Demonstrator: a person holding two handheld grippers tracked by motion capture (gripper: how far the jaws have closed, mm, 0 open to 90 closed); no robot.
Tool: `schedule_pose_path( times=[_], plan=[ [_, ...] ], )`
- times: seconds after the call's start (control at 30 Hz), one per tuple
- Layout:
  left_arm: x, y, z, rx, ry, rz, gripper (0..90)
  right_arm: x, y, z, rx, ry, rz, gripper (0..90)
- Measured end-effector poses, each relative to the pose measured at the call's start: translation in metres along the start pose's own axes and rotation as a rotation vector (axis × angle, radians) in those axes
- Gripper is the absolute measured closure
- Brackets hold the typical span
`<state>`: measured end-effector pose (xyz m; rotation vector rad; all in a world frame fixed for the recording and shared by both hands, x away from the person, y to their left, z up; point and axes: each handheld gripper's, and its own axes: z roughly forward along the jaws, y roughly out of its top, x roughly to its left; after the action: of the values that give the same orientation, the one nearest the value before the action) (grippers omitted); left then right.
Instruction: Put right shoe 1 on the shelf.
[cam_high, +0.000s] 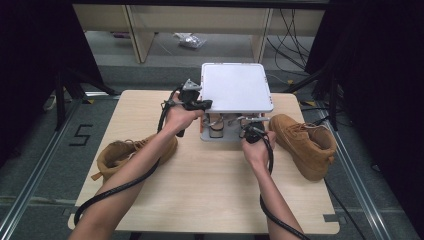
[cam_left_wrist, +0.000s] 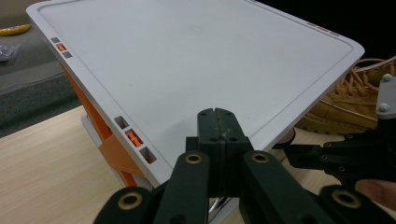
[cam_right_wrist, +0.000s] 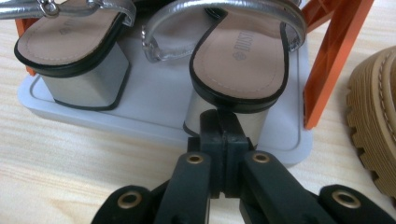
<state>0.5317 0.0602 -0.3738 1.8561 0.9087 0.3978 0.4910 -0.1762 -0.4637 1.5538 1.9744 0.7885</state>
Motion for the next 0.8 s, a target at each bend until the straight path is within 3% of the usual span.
schedule_pose_path(
  times=[0.13,0.63,0.7,0.8],
  plan=[
    [0.000,0.000,0.000,0.001,0.001,0.001,90.0,0.002,-0.001,0.004,0.005,0.002,0.015,90.0],
    [0.000,0.000,-0.001,0.009,0.002,0.013,90.0,0.000,-0.005,0.012,0.003,0.001,-0.025,89.8],
    [0.001,0.000,-0.001,0.010,0.000,0.015,90.0,0.001,-0.004,0.011,0.009,0.017,-0.010,84.0],
    [0.001,0.000,0.000,0.002,-0.003,0.005,90.0,0.002,-0.005,0.005,0.000,0.024,-0.038,76.2]
  ],
)
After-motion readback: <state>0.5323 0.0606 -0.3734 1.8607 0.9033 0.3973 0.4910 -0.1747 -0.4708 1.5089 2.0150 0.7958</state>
